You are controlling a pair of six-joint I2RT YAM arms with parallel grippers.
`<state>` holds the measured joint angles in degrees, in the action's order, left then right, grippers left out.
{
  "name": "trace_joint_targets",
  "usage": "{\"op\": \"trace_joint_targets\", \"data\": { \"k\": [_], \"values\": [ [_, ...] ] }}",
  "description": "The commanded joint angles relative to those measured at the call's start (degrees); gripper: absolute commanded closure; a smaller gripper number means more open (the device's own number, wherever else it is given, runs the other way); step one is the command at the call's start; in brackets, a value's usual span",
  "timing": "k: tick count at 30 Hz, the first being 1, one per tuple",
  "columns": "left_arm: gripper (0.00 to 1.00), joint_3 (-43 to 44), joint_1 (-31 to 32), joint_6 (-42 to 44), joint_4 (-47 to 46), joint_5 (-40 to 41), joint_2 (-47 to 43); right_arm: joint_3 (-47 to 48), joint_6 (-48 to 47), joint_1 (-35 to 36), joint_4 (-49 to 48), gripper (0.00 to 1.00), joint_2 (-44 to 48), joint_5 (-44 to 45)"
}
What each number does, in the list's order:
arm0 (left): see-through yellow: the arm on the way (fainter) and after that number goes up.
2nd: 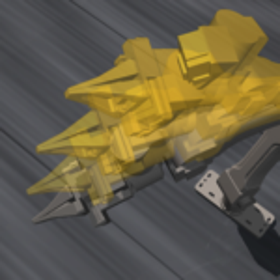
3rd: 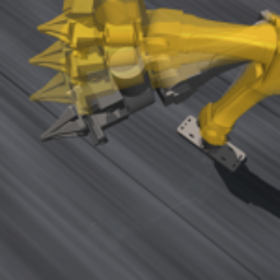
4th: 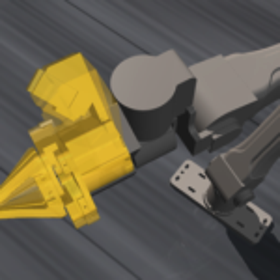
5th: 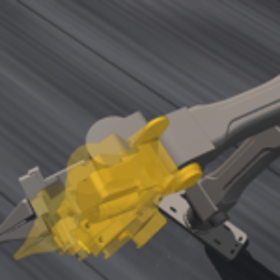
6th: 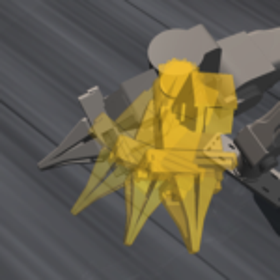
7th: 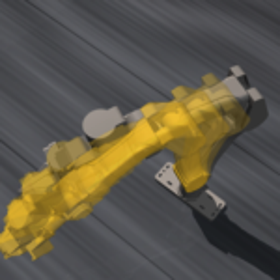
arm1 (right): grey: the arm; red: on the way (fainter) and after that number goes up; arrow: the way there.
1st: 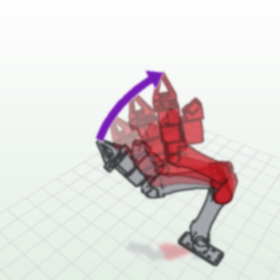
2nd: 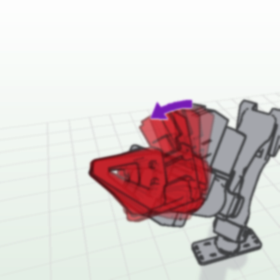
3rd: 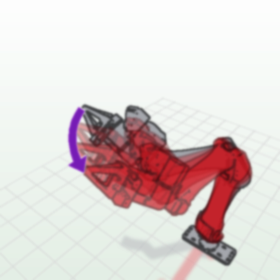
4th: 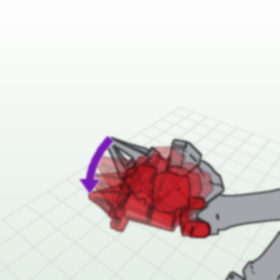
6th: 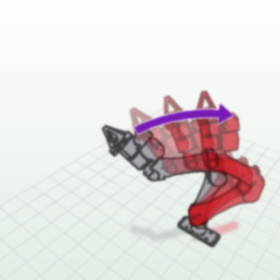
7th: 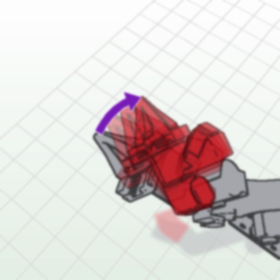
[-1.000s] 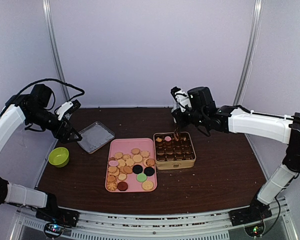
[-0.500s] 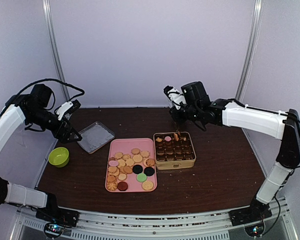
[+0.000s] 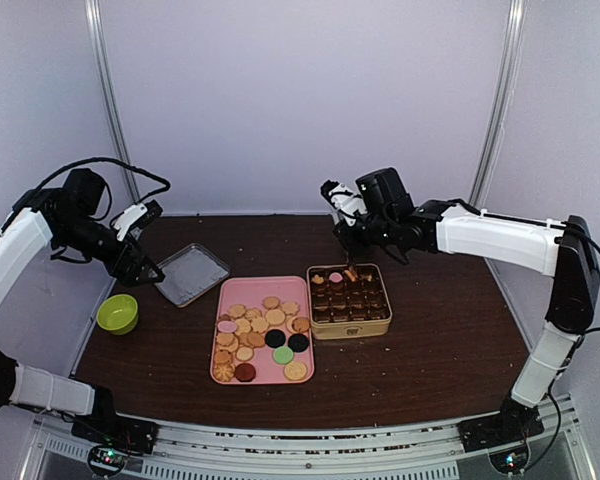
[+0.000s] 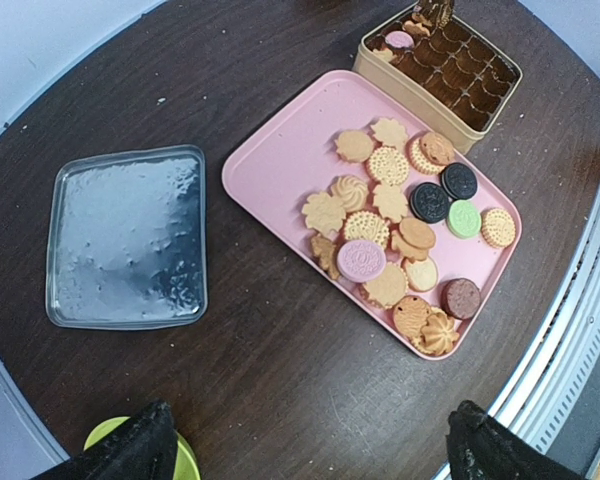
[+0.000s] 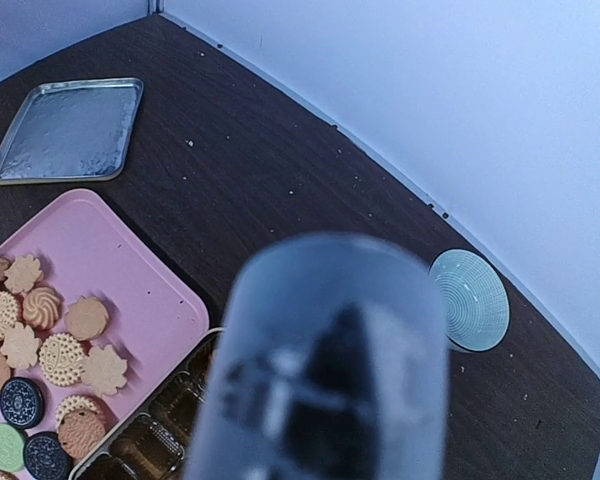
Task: Pack the cookies
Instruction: Adjust the fake cookies in the empty pocket of the box.
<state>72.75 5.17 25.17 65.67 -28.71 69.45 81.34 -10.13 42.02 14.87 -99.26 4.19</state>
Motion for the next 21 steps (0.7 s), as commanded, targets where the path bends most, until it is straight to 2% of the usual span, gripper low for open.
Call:
{"op": "trace_joint_targets", "data": {
  "k": [1,7,12,21],
  "values": [
    [0.04,0.99,-0.43,0.96,-0.45,-0.44,0.55,2.16,0.08,-0.18,-0.21,0.82,0.20,-0.73],
    [0.04,0.61,-0.47,0.87,-0.44,-0.71,0.60,1.42,-0.82,-0.18,-1.26,0.83,3.38,2.99],
    [0.04,0.57,-0.44,1.01,-0.45,-0.82,0.77,0.79,0.85,0.31,-2.33,0.83,6.32,0.50],
    [0.04,-0.12,-0.48,1.02,-0.69,-0.66,0.35,-0.26,2.13,0.71,-3.25,0.84,4.05,0.65]
  ]
}}
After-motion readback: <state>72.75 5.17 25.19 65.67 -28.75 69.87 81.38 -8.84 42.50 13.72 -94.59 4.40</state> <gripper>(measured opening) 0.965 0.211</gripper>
